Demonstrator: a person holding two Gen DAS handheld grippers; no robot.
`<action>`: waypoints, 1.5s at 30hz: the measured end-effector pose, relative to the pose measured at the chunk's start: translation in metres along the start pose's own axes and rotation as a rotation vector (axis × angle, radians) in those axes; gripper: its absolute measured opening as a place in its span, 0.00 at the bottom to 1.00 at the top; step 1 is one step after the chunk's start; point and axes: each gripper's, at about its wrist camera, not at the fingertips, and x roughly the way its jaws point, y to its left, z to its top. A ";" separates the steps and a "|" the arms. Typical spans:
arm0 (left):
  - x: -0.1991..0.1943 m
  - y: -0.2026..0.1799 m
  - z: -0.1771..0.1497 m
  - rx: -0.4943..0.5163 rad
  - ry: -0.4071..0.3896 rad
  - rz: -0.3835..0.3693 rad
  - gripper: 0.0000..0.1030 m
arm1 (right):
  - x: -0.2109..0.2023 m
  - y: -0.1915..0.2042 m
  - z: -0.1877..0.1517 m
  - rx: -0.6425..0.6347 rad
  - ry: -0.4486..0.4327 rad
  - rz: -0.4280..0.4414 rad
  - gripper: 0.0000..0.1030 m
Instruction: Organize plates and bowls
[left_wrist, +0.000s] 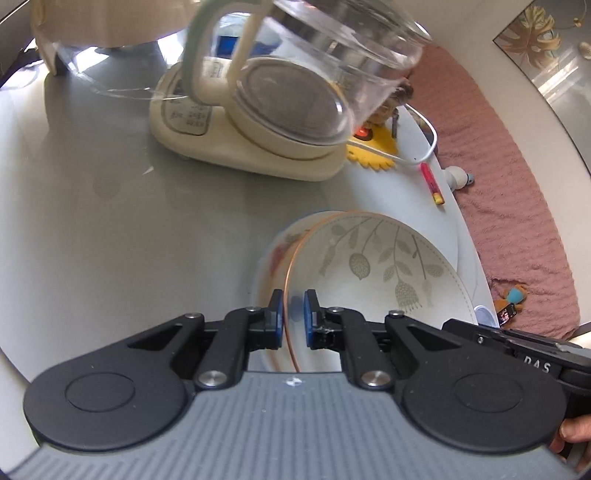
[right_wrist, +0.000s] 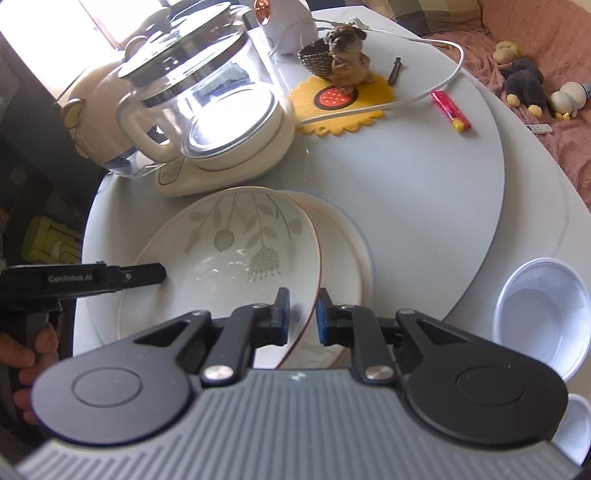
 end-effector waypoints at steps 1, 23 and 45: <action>0.002 -0.004 0.000 0.008 0.000 0.006 0.12 | 0.000 -0.004 0.002 0.007 0.002 0.002 0.18; 0.032 -0.015 -0.007 0.010 0.034 0.046 0.12 | 0.016 -0.028 -0.001 -0.040 -0.012 -0.025 0.18; 0.048 -0.011 -0.001 -0.066 0.144 0.058 0.21 | 0.024 -0.029 0.002 -0.007 -0.015 -0.045 0.17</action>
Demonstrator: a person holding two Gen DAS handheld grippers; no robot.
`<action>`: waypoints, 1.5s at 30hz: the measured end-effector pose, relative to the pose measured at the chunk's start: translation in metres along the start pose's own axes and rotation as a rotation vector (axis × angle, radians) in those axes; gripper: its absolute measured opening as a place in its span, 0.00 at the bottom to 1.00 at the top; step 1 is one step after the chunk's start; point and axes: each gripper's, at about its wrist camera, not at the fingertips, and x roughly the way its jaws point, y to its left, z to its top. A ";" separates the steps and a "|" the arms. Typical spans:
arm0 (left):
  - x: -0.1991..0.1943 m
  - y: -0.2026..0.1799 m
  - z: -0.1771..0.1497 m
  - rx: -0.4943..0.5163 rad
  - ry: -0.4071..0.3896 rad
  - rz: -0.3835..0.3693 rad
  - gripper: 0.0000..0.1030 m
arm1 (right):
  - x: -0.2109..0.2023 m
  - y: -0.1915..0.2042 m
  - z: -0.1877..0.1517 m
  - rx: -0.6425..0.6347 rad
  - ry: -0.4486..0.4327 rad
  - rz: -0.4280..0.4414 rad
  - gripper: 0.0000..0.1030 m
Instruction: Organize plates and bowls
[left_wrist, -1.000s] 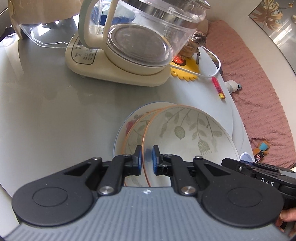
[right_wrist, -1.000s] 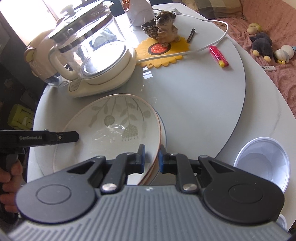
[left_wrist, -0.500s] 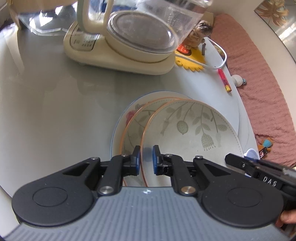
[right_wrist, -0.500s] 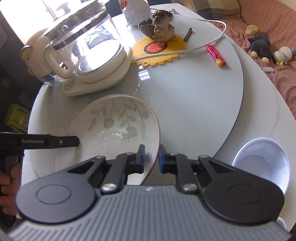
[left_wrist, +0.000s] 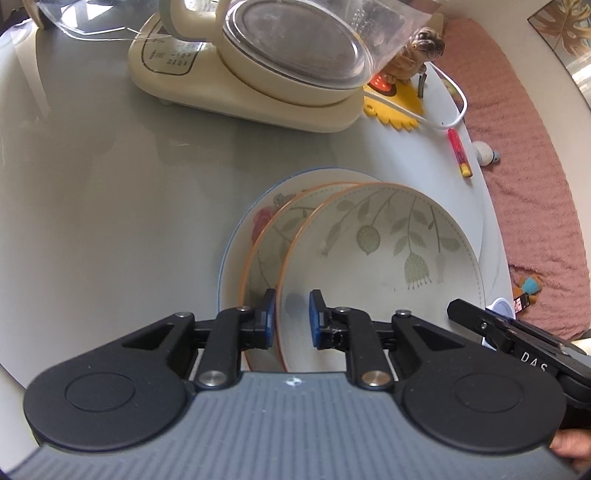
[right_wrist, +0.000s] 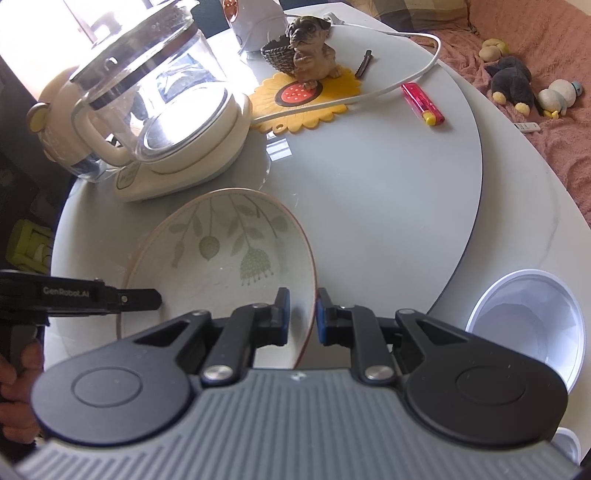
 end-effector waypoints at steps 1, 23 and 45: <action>-0.001 -0.001 0.000 0.006 0.004 0.003 0.23 | 0.000 0.001 -0.001 0.000 -0.003 -0.002 0.17; -0.043 0.000 -0.002 -0.012 -0.020 0.028 0.29 | 0.005 0.005 -0.003 0.007 0.025 0.010 0.17; -0.181 -0.074 -0.058 0.084 -0.351 0.068 0.29 | -0.128 0.022 0.000 -0.080 -0.183 0.084 0.17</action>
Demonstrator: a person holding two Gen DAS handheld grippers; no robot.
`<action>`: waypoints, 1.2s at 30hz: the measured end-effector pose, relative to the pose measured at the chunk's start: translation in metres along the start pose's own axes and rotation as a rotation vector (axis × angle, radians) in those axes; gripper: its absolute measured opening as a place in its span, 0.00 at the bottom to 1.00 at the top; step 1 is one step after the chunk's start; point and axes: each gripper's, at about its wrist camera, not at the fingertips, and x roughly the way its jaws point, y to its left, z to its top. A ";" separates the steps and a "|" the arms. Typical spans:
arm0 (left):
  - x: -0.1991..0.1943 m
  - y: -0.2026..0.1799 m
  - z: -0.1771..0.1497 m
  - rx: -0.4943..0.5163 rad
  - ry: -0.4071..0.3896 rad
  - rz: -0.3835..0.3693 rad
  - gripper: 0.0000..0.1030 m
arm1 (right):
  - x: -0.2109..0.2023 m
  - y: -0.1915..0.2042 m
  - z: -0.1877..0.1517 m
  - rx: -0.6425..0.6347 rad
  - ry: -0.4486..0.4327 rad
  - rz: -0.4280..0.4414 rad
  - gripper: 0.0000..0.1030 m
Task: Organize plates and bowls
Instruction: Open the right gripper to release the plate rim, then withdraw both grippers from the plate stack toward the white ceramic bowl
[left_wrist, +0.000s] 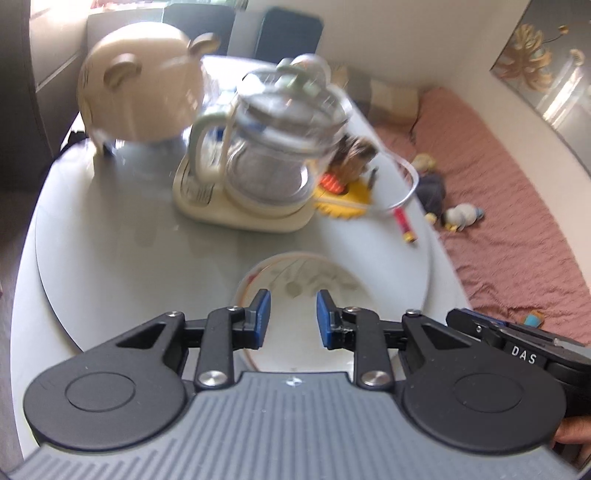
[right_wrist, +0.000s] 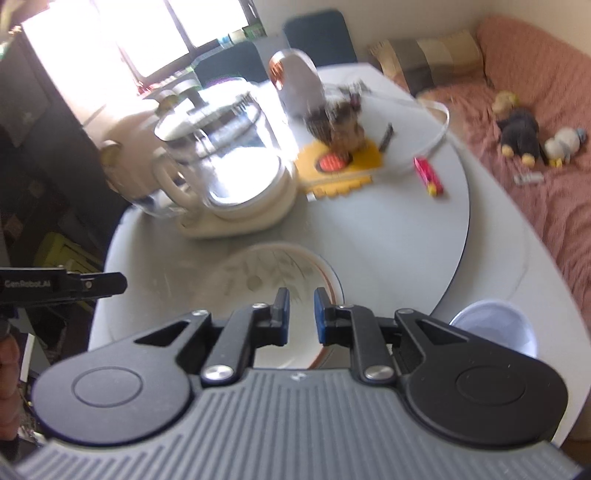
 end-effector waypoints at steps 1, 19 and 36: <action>-0.009 -0.006 -0.002 0.005 -0.015 -0.001 0.29 | -0.008 0.001 0.002 -0.007 -0.014 0.005 0.17; -0.098 -0.093 -0.086 -0.028 -0.129 0.051 0.29 | -0.121 -0.018 -0.020 -0.141 -0.086 0.154 0.18; -0.107 -0.054 -0.144 -0.050 -0.040 0.027 0.29 | -0.108 0.006 -0.067 -0.232 0.043 0.098 0.18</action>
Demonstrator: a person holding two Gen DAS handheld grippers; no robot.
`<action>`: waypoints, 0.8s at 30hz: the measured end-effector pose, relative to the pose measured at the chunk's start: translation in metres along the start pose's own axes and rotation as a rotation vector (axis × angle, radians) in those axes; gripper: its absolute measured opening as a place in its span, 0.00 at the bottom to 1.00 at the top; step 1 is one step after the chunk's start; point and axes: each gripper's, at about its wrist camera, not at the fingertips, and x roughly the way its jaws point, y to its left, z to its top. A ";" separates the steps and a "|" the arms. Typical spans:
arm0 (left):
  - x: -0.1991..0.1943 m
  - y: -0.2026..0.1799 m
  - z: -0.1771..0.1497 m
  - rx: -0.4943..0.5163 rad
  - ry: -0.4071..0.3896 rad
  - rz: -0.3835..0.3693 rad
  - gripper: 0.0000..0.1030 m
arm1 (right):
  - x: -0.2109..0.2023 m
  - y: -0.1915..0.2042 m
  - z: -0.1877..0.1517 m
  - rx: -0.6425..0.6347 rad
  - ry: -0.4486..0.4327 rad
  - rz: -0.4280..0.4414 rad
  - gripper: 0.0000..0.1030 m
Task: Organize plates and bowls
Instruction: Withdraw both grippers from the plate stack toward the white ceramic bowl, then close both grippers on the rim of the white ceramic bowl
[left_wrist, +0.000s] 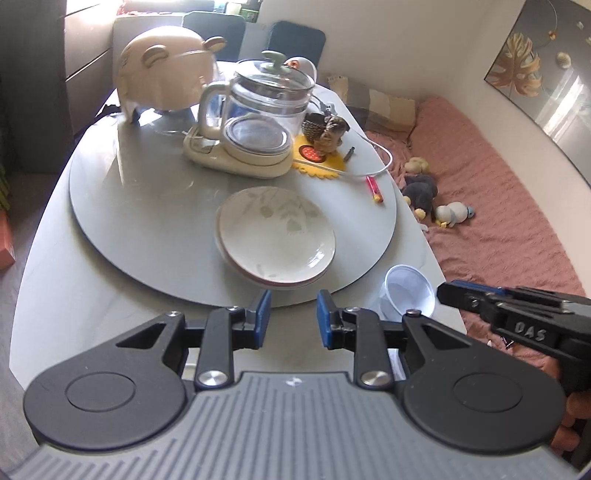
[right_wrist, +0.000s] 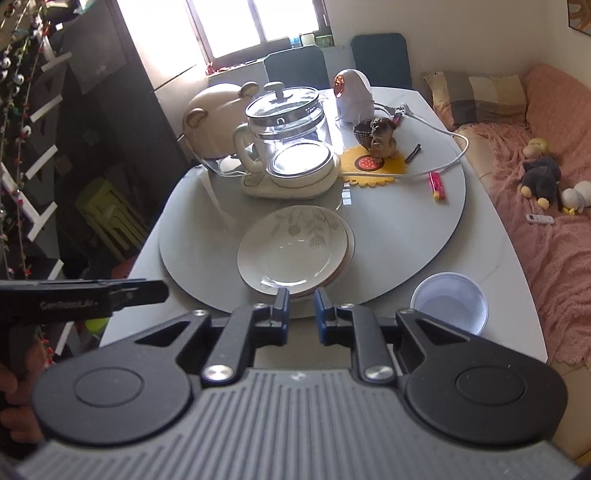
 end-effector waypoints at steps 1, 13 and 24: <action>-0.001 0.006 -0.002 -0.006 0.003 0.000 0.30 | 0.003 0.005 -0.001 -0.010 0.009 0.003 0.18; 0.004 0.088 -0.024 -0.092 0.020 0.083 0.33 | 0.044 0.061 -0.011 -0.105 0.099 0.096 0.18; 0.027 0.152 -0.059 -0.187 0.138 0.053 0.55 | 0.120 0.077 -0.039 -0.083 0.350 0.152 0.30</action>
